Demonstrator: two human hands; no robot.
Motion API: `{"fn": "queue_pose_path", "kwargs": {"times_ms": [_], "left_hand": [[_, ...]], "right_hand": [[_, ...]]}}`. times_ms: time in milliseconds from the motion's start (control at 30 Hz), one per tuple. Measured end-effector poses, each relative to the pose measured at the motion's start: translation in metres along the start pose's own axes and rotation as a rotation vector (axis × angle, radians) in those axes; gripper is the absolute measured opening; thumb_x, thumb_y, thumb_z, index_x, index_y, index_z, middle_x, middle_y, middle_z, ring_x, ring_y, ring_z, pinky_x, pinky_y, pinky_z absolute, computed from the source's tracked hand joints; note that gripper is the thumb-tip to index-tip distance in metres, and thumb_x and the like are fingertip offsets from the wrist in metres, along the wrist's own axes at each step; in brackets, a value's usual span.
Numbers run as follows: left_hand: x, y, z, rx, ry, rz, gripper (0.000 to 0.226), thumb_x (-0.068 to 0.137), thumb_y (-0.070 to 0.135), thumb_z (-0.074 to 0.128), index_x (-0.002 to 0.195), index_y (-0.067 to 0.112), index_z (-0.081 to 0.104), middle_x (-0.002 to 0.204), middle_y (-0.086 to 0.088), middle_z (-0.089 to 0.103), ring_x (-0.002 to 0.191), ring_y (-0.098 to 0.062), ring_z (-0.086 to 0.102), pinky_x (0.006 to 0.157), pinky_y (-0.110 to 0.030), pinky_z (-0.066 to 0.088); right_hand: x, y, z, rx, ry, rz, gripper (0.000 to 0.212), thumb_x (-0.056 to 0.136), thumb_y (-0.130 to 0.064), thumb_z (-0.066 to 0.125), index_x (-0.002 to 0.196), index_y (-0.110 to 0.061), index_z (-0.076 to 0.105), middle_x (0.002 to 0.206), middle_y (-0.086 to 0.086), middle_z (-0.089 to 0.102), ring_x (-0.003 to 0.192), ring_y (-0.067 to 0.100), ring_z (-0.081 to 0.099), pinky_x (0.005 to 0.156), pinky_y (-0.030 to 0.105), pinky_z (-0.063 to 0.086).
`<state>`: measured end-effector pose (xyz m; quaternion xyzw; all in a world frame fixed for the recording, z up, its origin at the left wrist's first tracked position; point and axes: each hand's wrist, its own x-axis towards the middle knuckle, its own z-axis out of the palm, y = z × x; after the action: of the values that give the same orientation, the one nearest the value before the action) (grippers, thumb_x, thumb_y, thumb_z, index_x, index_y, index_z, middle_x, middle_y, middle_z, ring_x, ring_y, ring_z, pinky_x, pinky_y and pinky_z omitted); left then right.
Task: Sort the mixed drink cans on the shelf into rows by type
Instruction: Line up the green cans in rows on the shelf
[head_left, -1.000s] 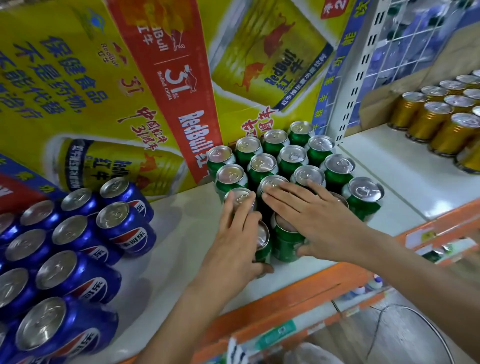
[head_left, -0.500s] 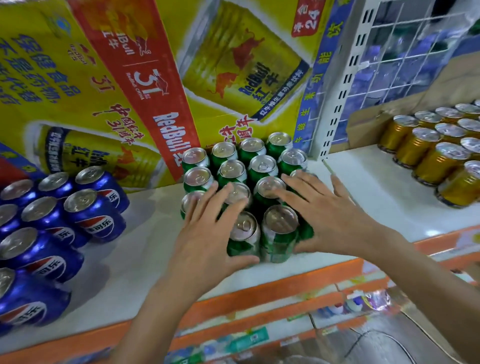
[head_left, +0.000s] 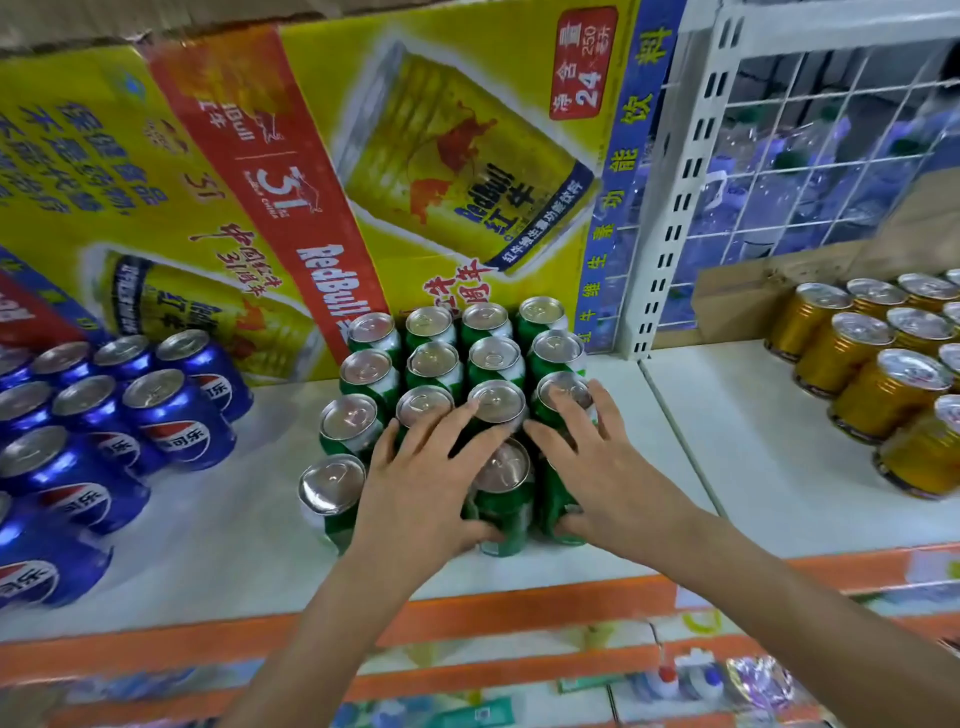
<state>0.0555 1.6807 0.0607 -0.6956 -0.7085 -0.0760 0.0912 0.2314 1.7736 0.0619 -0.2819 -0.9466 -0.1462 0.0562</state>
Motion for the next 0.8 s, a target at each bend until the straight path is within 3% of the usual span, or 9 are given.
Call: {"fn": "queue_pose_path", "kwargs": {"times_ms": [67, 200, 300, 367, 500, 600, 667, 733, 800], "left_hand": [[-0.001, -0.001, 0.000, 0.009, -0.005, -0.006, 0.113, 0.032, 0.067, 0.081, 0.134, 0.043, 0.038, 0.136, 0.007, 0.051, 0.122, -0.021, 0.053, 0.096, -0.053, 0.044], [-0.001, -0.001, -0.001, 0.040, -0.005, 0.018, 0.112, 0.038, 0.071, 0.077, 0.137, 0.040, 0.035, 0.138, 0.005, 0.050, 0.125, -0.021, 0.050, 0.102, -0.055, 0.039], [-0.008, -0.004, -0.001, 0.028, -0.005, 0.017, 0.109, 0.047, 0.078, 0.069, 0.141, 0.037, 0.031, 0.143, 0.001, 0.044, 0.134, -0.020, 0.039, 0.109, -0.055, 0.027], [-0.014, -0.009, -0.003, 0.001, 0.024, 0.016, 0.103, 0.055, 0.083, 0.057, 0.142, 0.036, 0.029, 0.146, 0.000, 0.040, 0.139, -0.019, 0.028, 0.113, -0.053, 0.022], [-0.027, -0.027, -0.015, -0.241, 0.203, -0.123, 0.076, 0.079, 0.075, 0.040, 0.140, 0.029, 0.036, 0.146, -0.001, 0.038, 0.138, -0.021, 0.028, 0.111, -0.042, 0.025], [-0.034, -0.043, -0.028, -0.615, 0.291, -0.474, 0.053, 0.089, 0.055, 0.044, 0.133, 0.026, 0.044, 0.132, 0.011, 0.044, 0.126, -0.013, 0.038, 0.096, -0.027, 0.031], [-0.027, -0.053, -0.029, -1.026, 0.276, -0.706, 0.030, 0.093, 0.046, 0.052, 0.120, 0.032, 0.050, 0.116, 0.017, 0.051, 0.111, -0.008, 0.050, 0.089, -0.025, 0.037], [-0.014, -0.064, -0.024, -1.347, 0.139, -0.872, 0.028, 0.091, 0.040, 0.058, 0.117, 0.030, 0.056, 0.109, 0.013, 0.060, 0.100, -0.008, 0.056, 0.088, -0.028, 0.044], [-0.004, -0.072, -0.019, -1.440, -0.003, -0.930, 0.032, 0.087, 0.038, 0.063, 0.115, 0.024, 0.058, 0.100, 0.002, 0.070, 0.089, -0.014, 0.066, 0.080, -0.033, 0.053]], "right_hand": [[0.000, 0.001, 0.004, -0.024, 0.057, -0.041, 0.100, 0.026, -0.047, 0.089, 0.112, -0.001, 0.064, 0.109, 0.016, 0.063, 0.119, 0.039, 0.034, 0.096, 0.061, 0.028], [-0.002, 0.003, 0.001, 0.027, 0.007, -0.014, 0.102, 0.027, -0.051, 0.087, 0.114, -0.004, 0.063, 0.114, 0.021, 0.061, 0.120, 0.039, 0.031, 0.098, 0.055, 0.026], [-0.006, 0.009, 0.001, 0.199, -0.137, 0.036, 0.112, 0.059, -0.067, 0.072, 0.147, -0.021, 0.020, 0.154, 0.012, 0.016, 0.142, 0.040, 0.002, 0.115, 0.052, 0.016], [-0.010, 0.012, -0.005, 0.418, -0.175, 0.106, 0.113, 0.061, -0.077, 0.061, 0.149, -0.029, 0.009, 0.156, -0.004, 0.000, 0.144, 0.028, -0.009, 0.118, 0.046, 0.014], [-0.009, 0.016, -0.013, 0.891, 0.080, 0.325, 0.102, 0.060, -0.077, 0.058, 0.144, -0.028, 0.028, 0.149, -0.008, 0.023, 0.138, 0.008, 0.021, 0.111, 0.022, 0.020], [0.001, 0.022, -0.010, 1.250, 0.108, 0.542, 0.072, 0.082, -0.048, 0.066, 0.143, -0.029, 0.031, 0.132, -0.014, 0.039, 0.113, -0.001, 0.043, 0.086, 0.010, 0.036], [0.009, 0.025, -0.006, 1.566, 0.048, 0.611, 0.067, 0.081, -0.049, 0.061, 0.141, -0.034, 0.034, 0.127, -0.018, 0.046, 0.104, -0.004, 0.049, 0.073, 0.012, 0.043], [0.018, 0.028, 0.002, 1.681, 0.041, 0.625, 0.069, 0.077, -0.054, 0.062, 0.139, -0.036, 0.038, 0.131, -0.014, 0.052, 0.112, 0.000, 0.051, 0.085, 0.020, 0.047], [0.027, 0.027, 0.009, 1.697, 0.033, 0.628, 0.069, 0.081, -0.048, 0.065, 0.142, -0.034, 0.035, 0.134, -0.011, 0.052, 0.119, 0.005, 0.051, 0.099, 0.031, 0.045]]}}
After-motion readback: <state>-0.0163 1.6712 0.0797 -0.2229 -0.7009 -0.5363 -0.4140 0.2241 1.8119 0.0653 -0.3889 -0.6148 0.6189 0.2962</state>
